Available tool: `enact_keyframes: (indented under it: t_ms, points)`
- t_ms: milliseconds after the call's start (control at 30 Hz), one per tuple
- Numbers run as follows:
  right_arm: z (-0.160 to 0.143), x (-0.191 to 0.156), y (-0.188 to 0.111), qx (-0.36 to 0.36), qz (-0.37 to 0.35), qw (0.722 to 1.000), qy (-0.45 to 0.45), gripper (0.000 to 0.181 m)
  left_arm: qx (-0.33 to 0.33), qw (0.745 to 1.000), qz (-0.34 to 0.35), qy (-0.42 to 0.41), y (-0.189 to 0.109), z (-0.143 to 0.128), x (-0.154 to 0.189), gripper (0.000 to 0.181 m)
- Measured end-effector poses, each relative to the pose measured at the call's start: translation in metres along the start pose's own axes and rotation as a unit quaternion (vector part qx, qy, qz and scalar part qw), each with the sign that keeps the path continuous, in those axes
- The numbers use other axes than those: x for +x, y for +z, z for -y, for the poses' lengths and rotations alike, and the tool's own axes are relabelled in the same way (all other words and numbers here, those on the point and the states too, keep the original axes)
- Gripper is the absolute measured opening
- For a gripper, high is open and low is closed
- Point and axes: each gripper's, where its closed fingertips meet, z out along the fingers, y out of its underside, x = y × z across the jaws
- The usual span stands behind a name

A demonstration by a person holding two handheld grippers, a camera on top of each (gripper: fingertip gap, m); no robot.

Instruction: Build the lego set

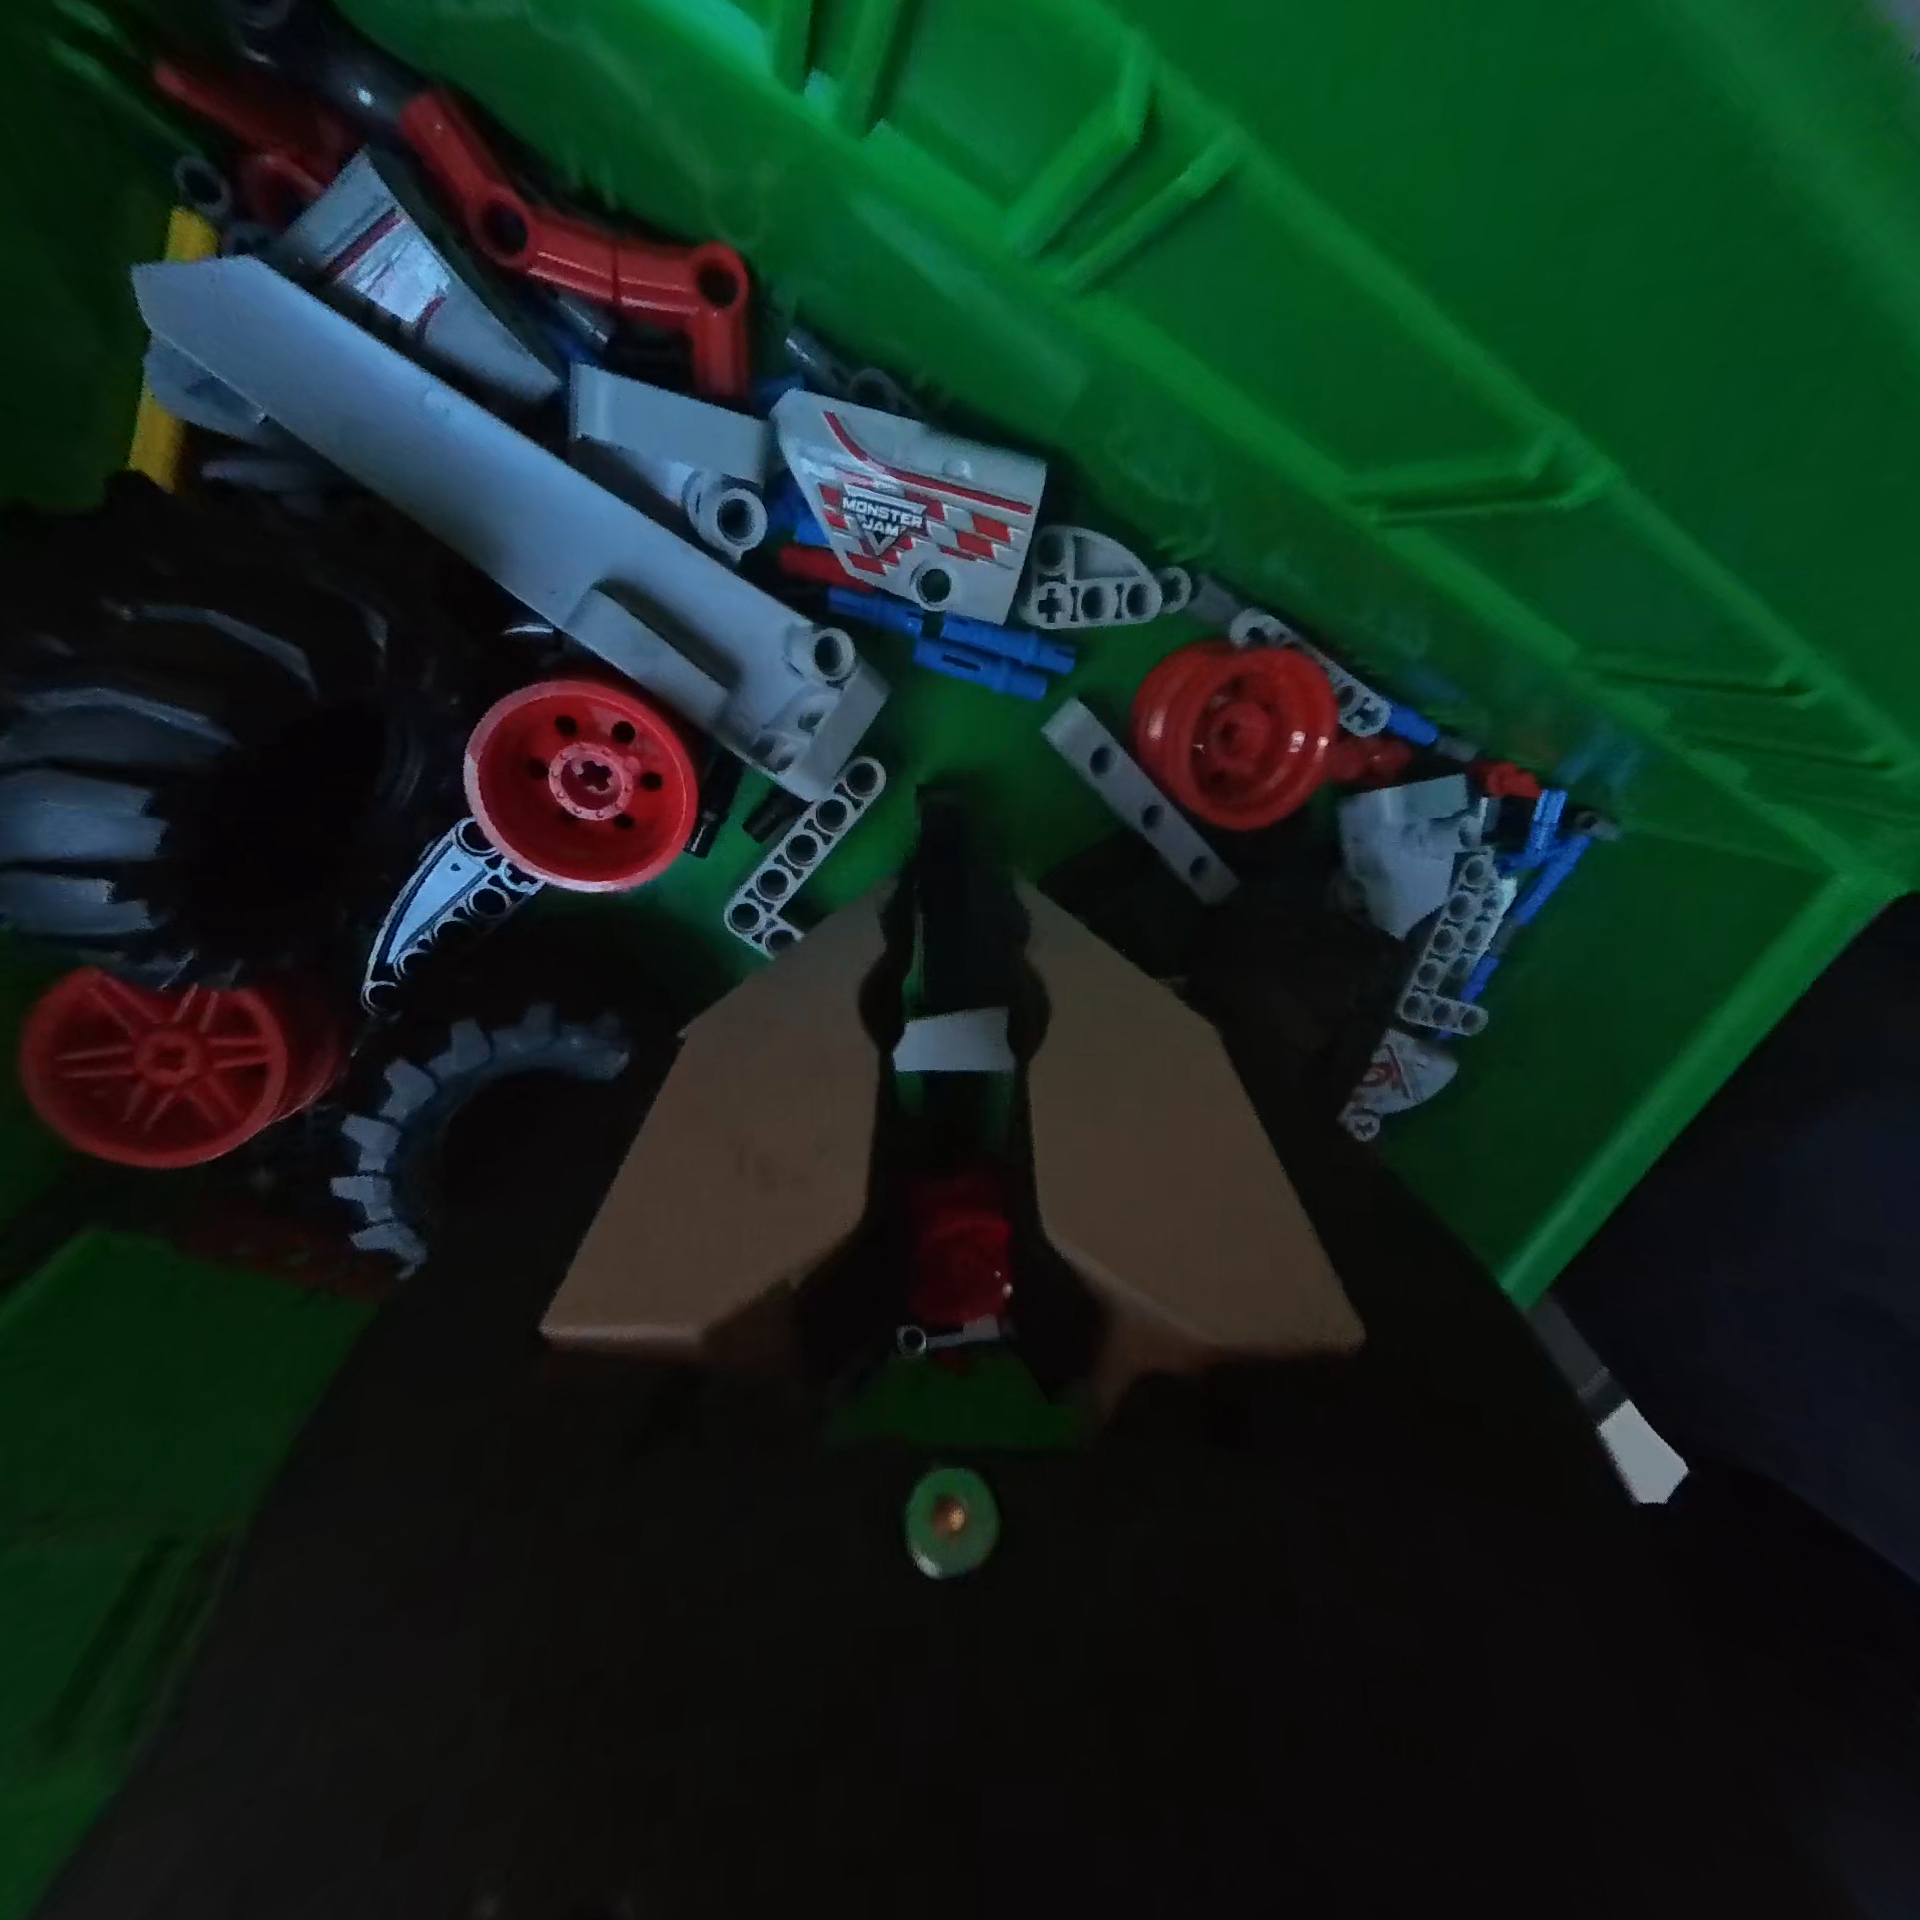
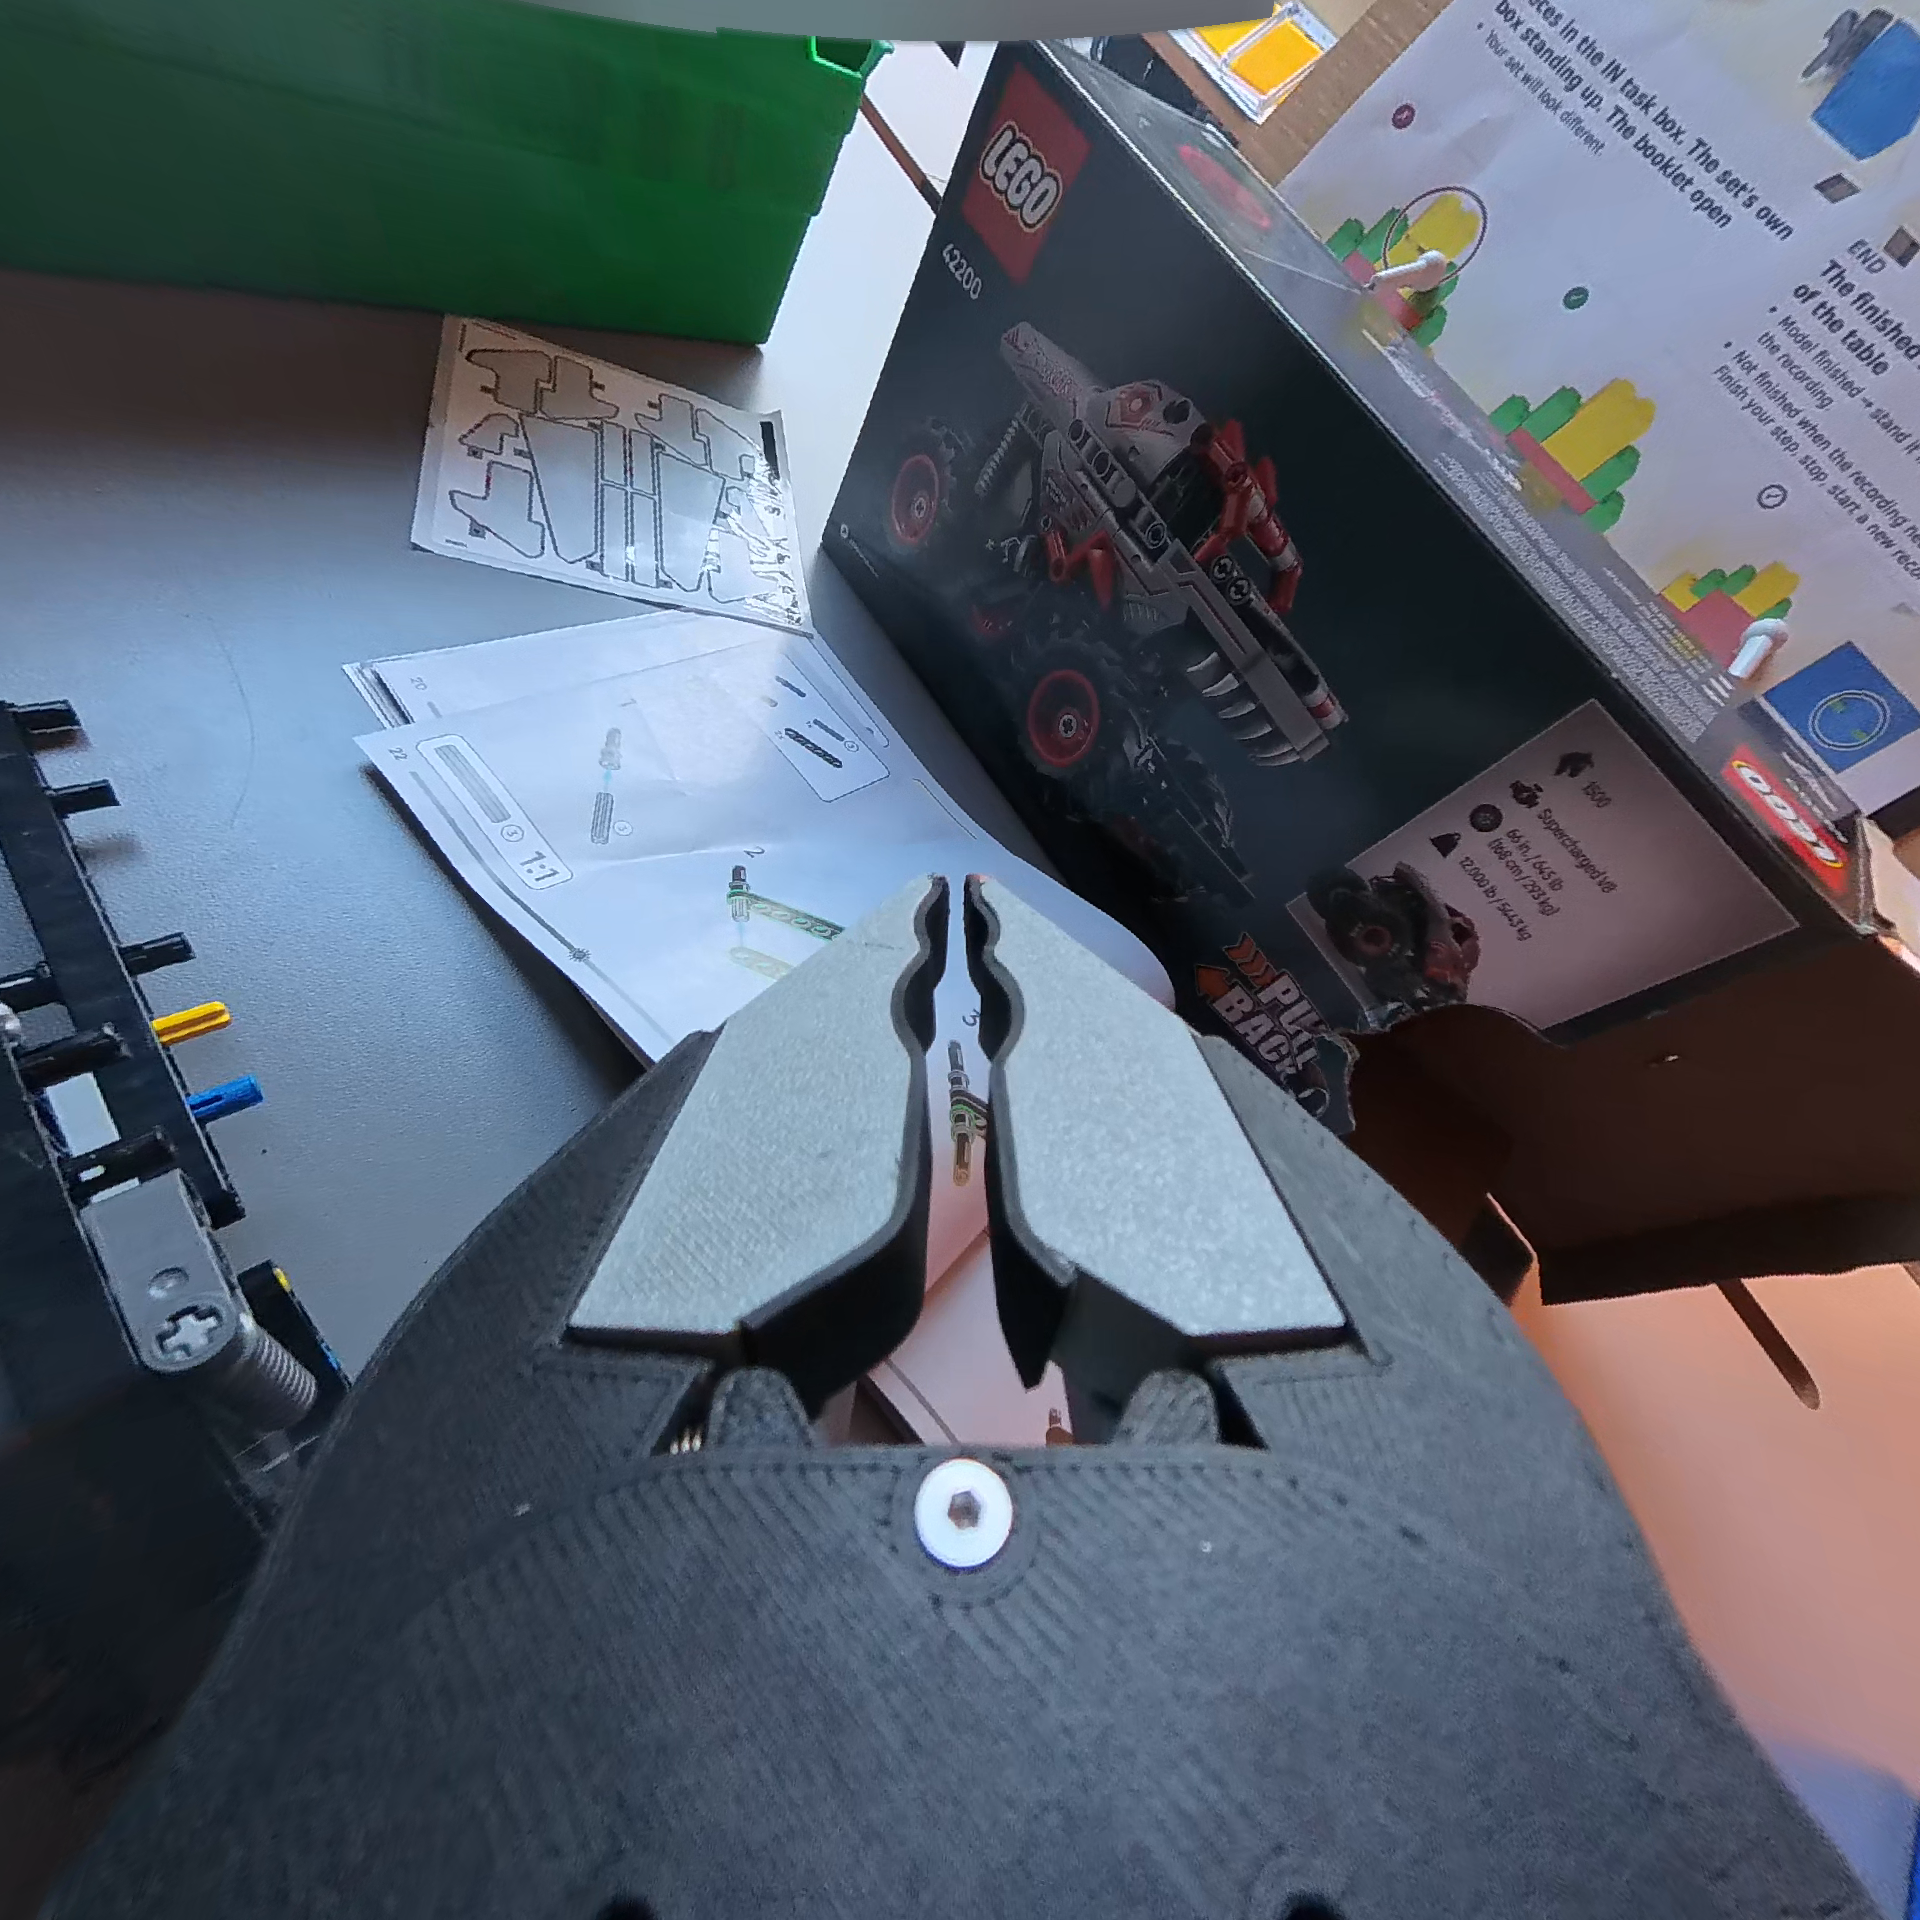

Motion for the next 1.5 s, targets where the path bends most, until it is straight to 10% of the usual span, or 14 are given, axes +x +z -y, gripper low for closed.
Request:
enact_keyframes:
  t_ms: [367, 933, 1500]
  points:
    - [0.0, 0.002, -0.001, 0.0, -0.004, 1.0, -0.002, 0.0, -0.009, 0.999, 0.003, 0.036, -0.003, -0.001, 0.005, 0.007]
    - [0.002, 0.023, -0.013, 0.023, -0.046, 0.998, 0.024, 0.0, 0.234, 0.971, -0.01, 0.048, -0.09, 0.052, 0.02, 0.007]
    - [0.001, 0.03, -0.014, 0.026, -0.058, 0.998, 0.026, 0.0, 0.134, 0.988, -0.058, 0.051, -0.055, 0.031, 0.034, 0.006]
